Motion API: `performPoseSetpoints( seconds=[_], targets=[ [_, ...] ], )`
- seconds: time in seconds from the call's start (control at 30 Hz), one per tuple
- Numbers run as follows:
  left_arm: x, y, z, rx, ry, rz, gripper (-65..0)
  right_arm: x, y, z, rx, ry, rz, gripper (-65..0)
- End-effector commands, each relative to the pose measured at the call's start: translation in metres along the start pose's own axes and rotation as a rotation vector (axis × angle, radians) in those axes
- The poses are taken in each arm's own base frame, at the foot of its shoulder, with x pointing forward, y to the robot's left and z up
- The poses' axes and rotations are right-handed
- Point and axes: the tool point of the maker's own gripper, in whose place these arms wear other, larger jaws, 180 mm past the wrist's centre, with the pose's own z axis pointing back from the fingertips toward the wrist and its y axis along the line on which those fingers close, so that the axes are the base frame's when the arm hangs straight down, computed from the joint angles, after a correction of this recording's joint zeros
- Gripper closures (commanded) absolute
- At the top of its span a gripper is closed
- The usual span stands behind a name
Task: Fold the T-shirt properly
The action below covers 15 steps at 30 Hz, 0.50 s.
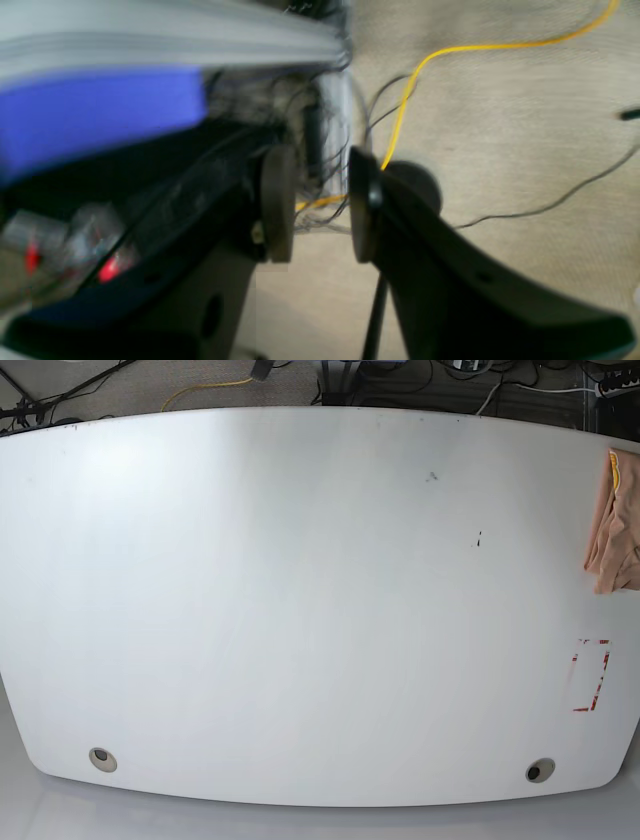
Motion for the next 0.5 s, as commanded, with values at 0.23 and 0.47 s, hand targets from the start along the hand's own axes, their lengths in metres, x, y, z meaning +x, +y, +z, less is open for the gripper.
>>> performPoseSetpoints(
  seconds=[0.23,0.47],
  targets=[
    [-0.023,0.017,-0.046,0.019,0.195,0.081,-26.4,-0.007,-0.019,-0.03,-0.06,0.115,0.035,-16.5],
    [-0.005,0.019,-0.058,0.023,0.196,0.1,-26.5,0.009,-0.024,-0.052,-0.106,0.145,0.068,-17.0]
  ],
)
